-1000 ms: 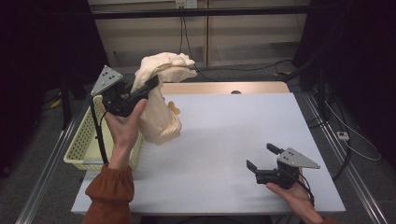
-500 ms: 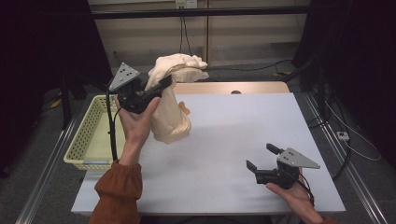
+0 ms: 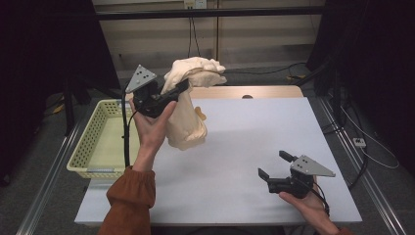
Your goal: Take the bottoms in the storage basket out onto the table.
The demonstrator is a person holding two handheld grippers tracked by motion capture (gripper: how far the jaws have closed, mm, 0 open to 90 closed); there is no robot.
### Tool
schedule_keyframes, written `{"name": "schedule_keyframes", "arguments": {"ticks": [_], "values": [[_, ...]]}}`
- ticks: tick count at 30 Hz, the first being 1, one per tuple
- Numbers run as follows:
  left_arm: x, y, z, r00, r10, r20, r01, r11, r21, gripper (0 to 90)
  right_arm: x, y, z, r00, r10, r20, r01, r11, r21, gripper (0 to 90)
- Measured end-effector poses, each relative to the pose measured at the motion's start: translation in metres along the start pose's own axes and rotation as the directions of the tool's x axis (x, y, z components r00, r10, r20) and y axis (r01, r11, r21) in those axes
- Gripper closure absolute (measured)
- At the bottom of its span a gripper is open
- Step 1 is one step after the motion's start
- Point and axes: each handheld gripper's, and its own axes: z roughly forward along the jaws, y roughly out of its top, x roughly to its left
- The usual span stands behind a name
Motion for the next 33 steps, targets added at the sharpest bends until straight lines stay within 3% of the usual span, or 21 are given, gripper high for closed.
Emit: {"name": "schedule_keyframes", "arguments": {"ticks": [18, 33], "values": [[-0.009, -0.007, 0.029, 0.9994, 0.005, 0.034, -0.006, 0.9993, 0.037, 70.7, 0.000, 0.000, -0.001, 1.0000, -0.002, 0.000, 0.002, 1.000, -0.002, 3.5], [-0.016, -0.014, 0.056, 0.9994, 0.028, 0.021, -0.030, 0.9956, 0.089, 70.7, 0.000, 0.000, -0.001, 1.0000, -0.001, -0.002, 0.001, 1.000, -0.001, 3.5]]}}
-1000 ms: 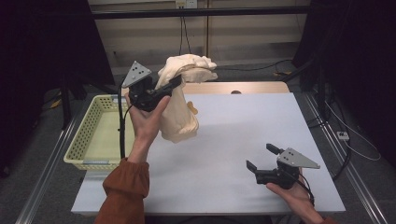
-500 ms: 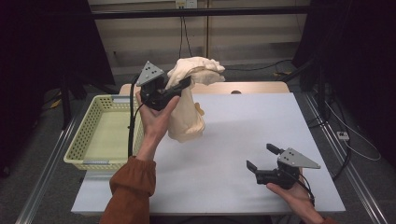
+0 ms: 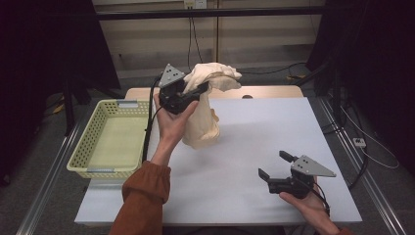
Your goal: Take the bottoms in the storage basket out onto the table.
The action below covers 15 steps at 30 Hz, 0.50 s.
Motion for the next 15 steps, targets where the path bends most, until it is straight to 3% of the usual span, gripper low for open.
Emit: {"name": "schedule_keyframes", "arguments": {"ticks": [4, 9, 15], "values": [[-0.002, -0.003, 0.007, 1.0000, -0.005, 0.000, 0.005, 0.9999, 0.013, 70.7, 0.000, 0.000, 0.000, 1.0000, -0.001, 0.000, 0.001, 1.000, 0.000, 3.5], [-0.002, -0.005, 0.016, 0.9985, -0.053, 0.012, 0.053, 0.9986, 0.006, 70.7, 0.000, 0.000, 0.000, 1.0000, 0.000, -0.001, 0.000, 1.000, 0.000, 3.5], [-0.004, -0.007, 0.024, 0.9993, -0.032, 0.021, 0.031, 0.9993, 0.021, 70.6, 0.000, 0.000, -0.001, 1.0000, 0.002, -0.002, -0.002, 1.000, -0.001, 3.6]]}}
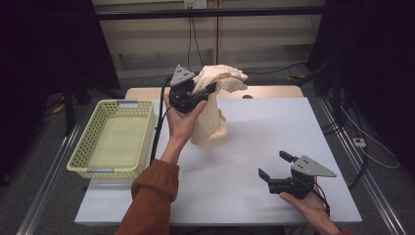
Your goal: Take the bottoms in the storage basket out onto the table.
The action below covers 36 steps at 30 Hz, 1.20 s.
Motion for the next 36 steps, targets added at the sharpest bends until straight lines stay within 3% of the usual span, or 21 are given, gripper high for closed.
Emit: {"name": "schedule_keyframes", "arguments": {"ticks": [8, 17, 24, 31, 36], "values": [[0.002, -0.009, 0.013, 0.9992, 0.011, -0.038, -0.010, 0.9990, 0.044, 70.6, 0.000, 0.000, -0.001, 1.0000, 0.000, 0.001, 0.000, 1.000, 0.000, 3.6], [0.006, -0.023, 0.024, 0.9999, -0.004, -0.012, 0.005, 0.9982, 0.061, 70.4, -0.001, 0.000, -0.001, 1.0000, -0.003, 0.003, 0.003, 1.000, -0.001, 3.6], [0.007, -0.032, 0.024, 0.9999, -0.010, 0.008, 0.009, 0.9958, 0.091, 70.2, -0.001, -0.001, -0.001, 1.0000, -0.004, 0.006, 0.004, 1.000, 0.000, 3.6], [0.014, -0.049, 0.028, 0.9999, -0.016, 0.001, 0.015, 0.9873, 0.158, 69.9, -0.001, -0.001, 0.000, 1.0000, -0.003, 0.004, 0.003, 1.000, 0.004, 3.6], [0.018, -0.055, 0.028, 0.9997, -0.023, -0.003, 0.024, 0.9845, 0.174, 69.6, -0.001, -0.001, 0.000, 1.0000, -0.003, 0.006, 0.002, 1.000, 0.006, 3.6]]}}
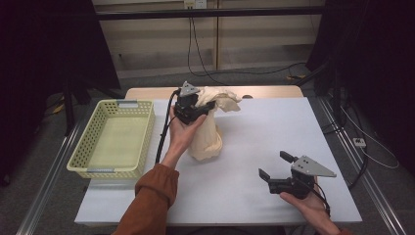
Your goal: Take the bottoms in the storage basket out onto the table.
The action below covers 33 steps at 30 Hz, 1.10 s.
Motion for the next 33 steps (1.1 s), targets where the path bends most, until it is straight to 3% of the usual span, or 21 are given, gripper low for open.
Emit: {"name": "schedule_keyframes", "arguments": {"ticks": [4, 7, 15, 20, 25, 33], "values": [[0.001, -0.004, -0.002, 0.9997, -0.012, 0.023, 0.011, 0.9997, 0.020, 69.4, 0.000, 0.000, 0.000, 1.0000, 0.002, 0.002, -0.002, 1.000, 0.003, 3.6], [-0.001, -0.008, -0.003, 0.9994, 0.024, 0.025, -0.025, 0.9984, 0.051, 69.3, 0.000, 0.000, 0.000, 1.0000, 0.001, 0.002, -0.001, 1.000, 0.007, 3.6], [0.004, -0.023, 0.001, 0.9998, 0.013, 0.015, -0.014, 0.9959, 0.090, 68.7, 0.000, 0.000, 0.001, 1.0000, 0.002, 0.001, -0.002, 1.000, 0.009, 3.7], [0.002, -0.030, 0.005, 0.9994, 0.013, 0.032, -0.017, 0.9932, 0.116, 68.7, 0.000, -0.001, 0.001, 1.0000, 0.002, 0.000, -0.002, 1.000, 0.013, 3.7], [0.000, -0.036, 0.010, 0.9990, 0.032, 0.032, -0.037, 0.9848, 0.170, 68.2, 0.000, -0.001, 0.001, 1.0000, 0.001, -0.001, -0.001, 1.000, 0.012, 3.7], [0.008, -0.045, 0.013, 0.9995, -0.013, 0.029, 0.007, 0.9806, 0.196, 67.3, 0.001, -0.001, 0.001, 1.0000, 0.000, -0.004, 0.000, 1.000, 0.014, 3.7]]}}
